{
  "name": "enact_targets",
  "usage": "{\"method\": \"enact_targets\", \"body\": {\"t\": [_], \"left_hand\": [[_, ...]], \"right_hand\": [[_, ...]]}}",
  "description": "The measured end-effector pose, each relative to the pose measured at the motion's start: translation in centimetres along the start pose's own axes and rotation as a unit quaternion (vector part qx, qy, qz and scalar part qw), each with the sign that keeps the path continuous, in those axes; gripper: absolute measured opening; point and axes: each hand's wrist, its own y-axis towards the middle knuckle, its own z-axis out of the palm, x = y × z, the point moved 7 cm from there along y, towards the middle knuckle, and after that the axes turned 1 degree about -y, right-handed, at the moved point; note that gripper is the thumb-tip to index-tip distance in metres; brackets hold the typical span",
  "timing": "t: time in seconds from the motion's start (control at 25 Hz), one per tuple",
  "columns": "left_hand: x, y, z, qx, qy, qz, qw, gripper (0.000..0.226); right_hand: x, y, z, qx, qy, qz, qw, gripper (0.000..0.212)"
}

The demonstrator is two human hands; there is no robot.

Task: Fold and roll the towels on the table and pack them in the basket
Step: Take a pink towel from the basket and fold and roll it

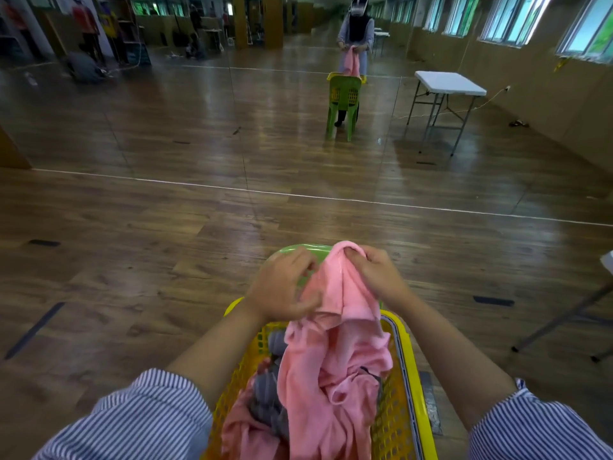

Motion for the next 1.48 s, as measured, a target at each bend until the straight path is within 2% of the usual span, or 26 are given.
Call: {"method": "enact_targets", "body": {"t": [0.08,0.16,0.24,0.36,0.4,0.44,0.52,0.6,0.64,0.76,0.88,0.96,1.08,1.12,1.2,1.28,1.32,1.36,1.4,1.48], "left_hand": [[-2.1,0.4,1.3,-0.003,0.0,0.024,1.0,0.048],[-1.9,0.7,2.3,-0.028,0.003,0.004,1.0,0.035],[-0.9,0.8,2.5,-0.051,-0.014,-0.009,0.999,0.033],[0.6,1.5,1.1,-0.07,-0.058,-0.087,0.992,0.037],[0.9,2.0,0.3,-0.09,-0.059,-0.118,0.987,0.038],[1.0,2.7,-0.4,-0.108,-0.055,-0.136,0.983,0.038],[0.8,4.3,-1.5,-0.132,-0.056,-0.151,0.978,0.035],[0.6,5.7,-3.2,-0.168,-0.075,-0.179,0.966,0.037],[0.6,6.1,-4.3,-0.194,-0.092,-0.195,0.957,0.039],[0.1,7.2,-7.7,-0.244,-0.11,-0.197,0.943,0.03],[0.0,7.7,-11.0,-0.262,-0.085,-0.181,0.944,0.018],[0.8,7.9,-12.8,-0.279,-0.083,-0.191,0.937,0.013],[1.6,7.7,-15.6,-0.327,-0.063,-0.212,0.919,0.017],[1.8,7.5,-16.6,-0.34,-0.058,-0.22,0.912,0.02],[2.2,7.3,-18.4,-0.352,-0.052,-0.235,0.904,0.021],[2.6,6.9,-19.9,-0.368,-0.056,-0.252,0.893,0.026],[2.7,6.8,-20.4,-0.377,-0.062,-0.262,0.886,0.029],[2.7,6.8,-20.6,-0.381,-0.066,-0.267,0.883,0.03],[2.5,6.8,-20.7,-0.378,-0.067,-0.266,0.884,0.028],[2.0,7.1,-20.4,-0.365,-0.071,-0.264,0.89,0.021]], "right_hand": [[0.2,0.2,0.3,0.02,0.058,0.042,0.997,0.025],[0.2,0.3,0.0,0.021,0.117,0.067,0.991,0.021],[0.1,0.2,-1.0,0.01,0.181,0.084,0.98,0.02],[0.4,-0.6,-1.4,0.017,0.288,0.094,0.953,0.005],[0.5,-0.8,-1.2,0.017,0.298,0.079,0.951,0.014],[0.7,-1.0,-0.9,0.015,0.269,0.043,0.962,0.028],[1.6,-1.3,0.0,0.009,0.088,-0.057,0.994,0.041],[2.2,-1.5,1.4,-0.013,-0.102,-0.138,0.985,0.031],[2.3,-1.4,1.9,-0.03,-0.155,-0.165,0.974,0.026],[2.4,-1.0,2.1,-0.055,-0.195,-0.148,0.968,0.023],[-0.1,-0.3,2.7,-0.004,-0.296,-0.065,0.953,0.023],[-0.7,-0.6,2.9,-0.033,-0.305,-0.065,0.949,0.028],[-0.1,-1.3,1.5,-0.158,-0.137,-0.05,0.977,0.026],[-0.1,-1.6,1.2,-0.158,-0.089,-0.052,0.982,0.026],[1.1,-2.7,0.8,-0.123,-0.133,-0.154,0.971,0.021],[1.2,-4.1,0.7,-0.065,-0.19,-0.217,0.955,0.005],[0.4,-4.4,0.4,-0.063,-0.211,-0.219,0.951,0.018],[-0.6,-4.3,0.1,-0.054,-0.213,-0.2,0.955,0.027],[-1.4,-3.6,-0.6,-0.075,-0.214,-0.145,0.963,0.031],[-1.9,-2.1,-2.8,-0.157,-0.156,-0.018,0.975,0.044]]}}
